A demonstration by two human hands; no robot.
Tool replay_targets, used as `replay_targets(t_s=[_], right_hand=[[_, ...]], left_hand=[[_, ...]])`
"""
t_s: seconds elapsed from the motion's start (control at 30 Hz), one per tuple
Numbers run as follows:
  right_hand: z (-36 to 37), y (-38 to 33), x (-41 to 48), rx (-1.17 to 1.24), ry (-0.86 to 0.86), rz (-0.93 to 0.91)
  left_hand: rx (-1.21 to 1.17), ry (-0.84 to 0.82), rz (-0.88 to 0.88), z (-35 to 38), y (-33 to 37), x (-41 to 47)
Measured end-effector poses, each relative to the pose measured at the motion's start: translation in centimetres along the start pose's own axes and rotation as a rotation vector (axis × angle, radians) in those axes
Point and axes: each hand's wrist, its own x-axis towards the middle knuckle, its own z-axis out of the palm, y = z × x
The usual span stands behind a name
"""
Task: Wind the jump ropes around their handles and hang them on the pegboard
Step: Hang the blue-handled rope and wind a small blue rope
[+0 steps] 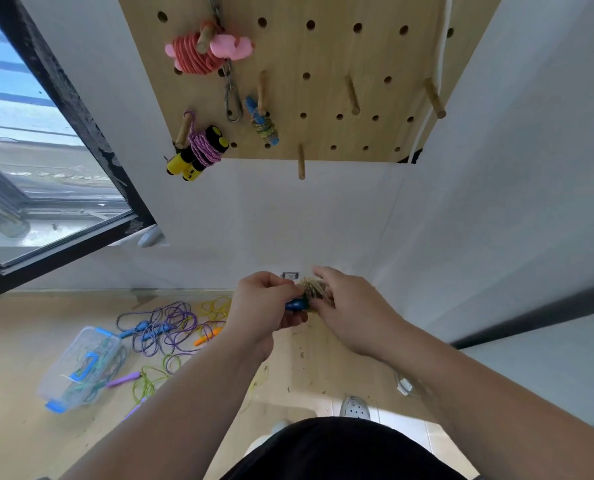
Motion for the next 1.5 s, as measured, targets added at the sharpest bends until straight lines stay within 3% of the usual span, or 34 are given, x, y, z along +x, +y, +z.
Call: replay_targets(t_s=[0.13,0.27,0.37,0.5,0.63,0.73,0.8,1.0,1.2,1.4,1.5], right_hand=[[0.2,0.7,-1.1,-0.056,0.054,-0.024],[-0.5,1.4,-1.3,-0.149,-0.021,-0.051],[-0.5,1.6,-1.4,-0.191,0.081,-0.099],[-0.5,2.4,-1.6,0.056,0.118,-0.058],[-0.9,2.5,-1.7,0.314,0.184,0.005],[-0.7,1.5,-1.7,0.478,0.127,0.006],[-0.3,0.8,-1.8,0.495,0.103,-0.016],[-1.2,1.3,-1.3,0.162,-0.153,-0.075],[-2.8,1.8,-1.0,-0.240,-0.004,-0.143],[-2.0,-0.7,-2.2,-0.577,-0.079,-0.281],[-2.4,-1.8,-2.5,-0.694,-0.106,-0.384]], left_hand=[[-0.080,-0.026,-0.060,0.9,0.3,-0.4],[-0.072,-0.067,-0.090,1.5,0.7,-0.8],[-0.081,-0.109,-0.111,1.7,1.1,-1.4],[-0.070,-0.214,-0.008,1.0,2.0,-1.9],[0.271,-0.259,0.292,-0.6,1.3,-1.8],[0.177,-0.470,0.312,-0.4,0.0,-2.5],[0.109,-0.447,0.298,0.0,-0.4,-2.8],[0.242,-0.406,0.297,-0.7,-0.7,-2.5],[0.515,-0.294,0.376,-2.0,-1.2,-1.5],[0.805,-0.162,0.505,-1.3,-1.4,-1.6],[0.879,-0.227,0.579,-1.5,-1.6,-1.7]])
